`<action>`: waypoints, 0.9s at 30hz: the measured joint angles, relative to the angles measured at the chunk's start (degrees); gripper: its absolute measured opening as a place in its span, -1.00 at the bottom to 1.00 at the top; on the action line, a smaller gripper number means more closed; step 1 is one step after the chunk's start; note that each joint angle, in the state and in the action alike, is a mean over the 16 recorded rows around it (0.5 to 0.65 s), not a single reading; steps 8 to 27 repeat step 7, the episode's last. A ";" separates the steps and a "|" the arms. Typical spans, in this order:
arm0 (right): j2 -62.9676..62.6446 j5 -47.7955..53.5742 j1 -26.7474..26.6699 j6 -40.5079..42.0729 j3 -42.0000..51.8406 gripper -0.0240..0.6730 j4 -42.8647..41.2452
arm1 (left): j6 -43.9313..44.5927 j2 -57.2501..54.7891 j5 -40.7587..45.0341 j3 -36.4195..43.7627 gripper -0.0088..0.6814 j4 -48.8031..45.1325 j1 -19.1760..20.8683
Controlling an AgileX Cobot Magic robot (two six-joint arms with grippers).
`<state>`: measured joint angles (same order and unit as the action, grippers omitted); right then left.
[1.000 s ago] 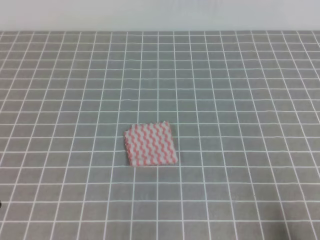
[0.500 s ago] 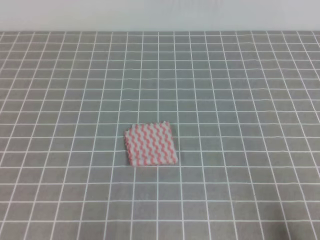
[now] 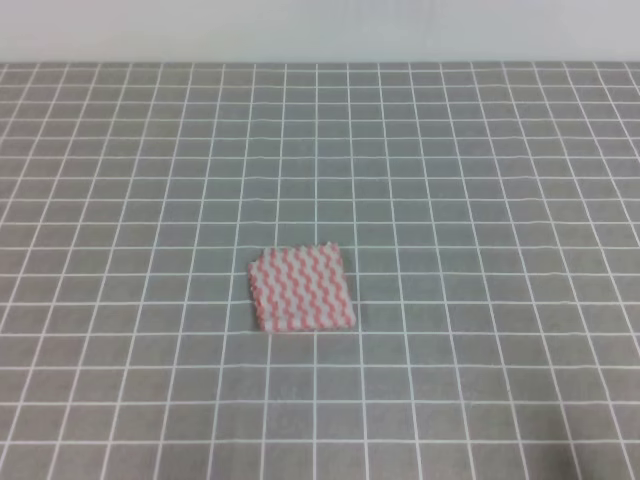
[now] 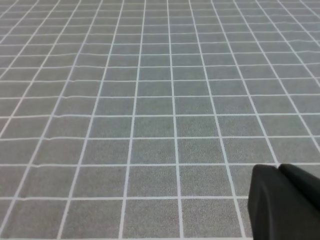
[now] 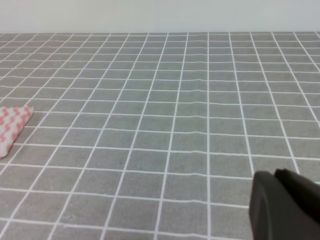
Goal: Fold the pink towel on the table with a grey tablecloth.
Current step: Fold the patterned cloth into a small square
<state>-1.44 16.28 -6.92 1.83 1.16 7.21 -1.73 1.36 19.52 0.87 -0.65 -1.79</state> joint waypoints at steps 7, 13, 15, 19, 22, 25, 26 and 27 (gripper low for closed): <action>-0.03 0.09 0.00 0.00 -0.03 -0.97 0.00 | 0.06 -0.05 -0.06 -0.06 -0.99 -0.01 0.00; -0.03 0.09 0.00 0.00 -0.03 -0.97 0.00 | 0.06 -0.05 -0.06 -0.06 -0.99 -0.01 0.00; -0.03 0.09 0.00 0.00 -0.03 -0.97 0.00 | 0.06 -0.05 -0.06 -0.06 -0.99 -0.01 0.00; -0.03 0.09 0.00 0.00 -0.03 -0.97 0.00 | 0.06 -0.05 -0.06 -0.06 -0.99 -0.01 0.00; -0.03 0.09 0.00 0.00 -0.03 -0.97 0.00 | 0.06 -0.05 -0.06 -0.06 -0.99 -0.01 0.00; -0.03 0.09 0.00 0.00 -0.03 -0.97 0.00 | 0.06 -0.05 -0.06 -0.06 -0.99 -0.01 0.00; -0.03 0.09 0.00 0.00 -0.03 -0.97 0.00 | 0.06 -0.05 -0.06 -0.06 -0.99 -0.01 0.00; -0.03 0.09 0.00 0.00 -0.03 -0.97 0.00 | 0.06 -0.05 -0.06 -0.06 -0.99 -0.01 0.00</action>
